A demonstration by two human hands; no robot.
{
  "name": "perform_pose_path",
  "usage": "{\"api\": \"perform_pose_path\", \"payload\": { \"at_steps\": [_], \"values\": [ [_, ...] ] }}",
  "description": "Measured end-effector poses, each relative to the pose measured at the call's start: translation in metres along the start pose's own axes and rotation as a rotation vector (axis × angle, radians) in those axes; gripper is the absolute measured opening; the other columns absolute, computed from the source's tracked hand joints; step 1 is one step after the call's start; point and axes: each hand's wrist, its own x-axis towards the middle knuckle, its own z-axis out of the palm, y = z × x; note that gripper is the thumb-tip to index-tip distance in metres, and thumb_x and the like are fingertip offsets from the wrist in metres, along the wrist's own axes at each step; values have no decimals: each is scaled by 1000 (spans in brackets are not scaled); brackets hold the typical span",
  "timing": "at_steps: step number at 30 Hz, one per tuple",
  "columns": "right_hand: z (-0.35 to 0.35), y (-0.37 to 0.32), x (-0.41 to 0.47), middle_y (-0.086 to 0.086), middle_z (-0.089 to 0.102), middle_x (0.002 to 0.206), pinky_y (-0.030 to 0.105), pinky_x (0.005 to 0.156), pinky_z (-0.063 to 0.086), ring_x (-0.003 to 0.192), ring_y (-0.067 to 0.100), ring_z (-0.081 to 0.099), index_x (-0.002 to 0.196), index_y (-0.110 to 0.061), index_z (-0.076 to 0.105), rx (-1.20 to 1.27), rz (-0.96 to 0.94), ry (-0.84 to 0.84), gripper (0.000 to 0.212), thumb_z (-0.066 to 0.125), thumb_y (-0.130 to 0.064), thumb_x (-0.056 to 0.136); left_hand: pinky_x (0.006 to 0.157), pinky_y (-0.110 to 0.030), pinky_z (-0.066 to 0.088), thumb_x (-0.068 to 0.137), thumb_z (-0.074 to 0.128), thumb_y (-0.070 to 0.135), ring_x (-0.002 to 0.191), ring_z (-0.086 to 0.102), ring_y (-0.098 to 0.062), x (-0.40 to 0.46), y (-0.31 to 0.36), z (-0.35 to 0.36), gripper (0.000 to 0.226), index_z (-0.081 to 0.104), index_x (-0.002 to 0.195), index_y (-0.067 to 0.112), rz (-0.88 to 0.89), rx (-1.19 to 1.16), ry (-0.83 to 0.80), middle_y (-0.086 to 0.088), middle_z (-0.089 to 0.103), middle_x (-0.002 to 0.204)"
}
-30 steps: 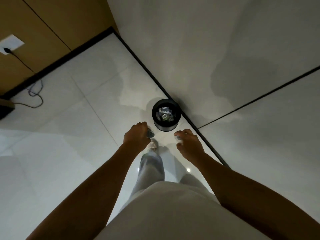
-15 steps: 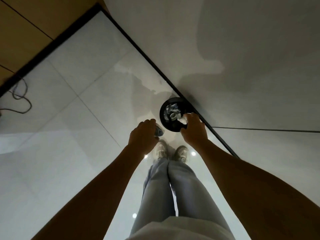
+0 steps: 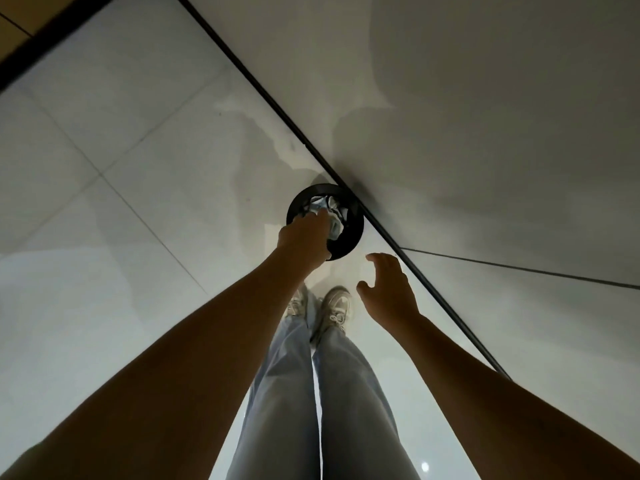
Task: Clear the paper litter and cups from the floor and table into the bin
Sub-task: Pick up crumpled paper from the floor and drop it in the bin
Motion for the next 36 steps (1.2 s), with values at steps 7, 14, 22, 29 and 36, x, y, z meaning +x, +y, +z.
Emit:
{"api": "perform_pose_path", "payload": {
  "at_steps": [7, 14, 22, 29, 36],
  "values": [
    [-5, 1, -12, 4, 38, 146, 34, 93, 46, 118, 26, 52, 140, -18, 38, 7, -15, 6, 50, 54, -18, 92, 85, -35, 48, 91, 59, 20, 114, 51, -26, -24, 3, 13, 40, 43, 126, 11, 90, 168, -16, -9, 52, 122],
    [-15, -14, -68, 6, 40, 144, 36, 97, 45, 124, 28, 47, 140, -19, 36, 29, 41, -14, 52, 54, -15, 92, 91, -32, 47, 94, 53, 31, 116, 53, -23, -94, 7, 0, 44, 41, 132, 11, 285, 215, 5, -7, 53, 126],
    [-17, -35, -156, 5, 40, 144, 39, 99, 47, 125, 28, 45, 143, -20, 36, 198, 212, 152, 55, 54, -17, 91, 95, -34, 46, 97, 45, 32, 116, 52, -23, -155, 26, -33, 40, 46, 132, 12, 514, 371, -30, -7, 55, 126],
    [4, -18, -242, 4, 40, 144, 42, 99, 46, 125, 28, 44, 143, -22, 35, 402, 478, 318, 55, 54, -15, 91, 88, -34, 45, 98, 41, 35, 113, 52, -24, -205, 76, -40, 41, 46, 131, 11, 766, 617, -113, -8, 54, 125],
    [38, 39, -337, 7, 40, 141, 38, 92, 46, 120, 31, 45, 143, -18, 35, 633, 715, 521, 53, 51, -19, 92, 91, -37, 42, 99, 38, 37, 117, 48, -26, -262, 154, 2, 43, 46, 131, 10, 1019, 906, -217, -9, 51, 128]
  ]
}}
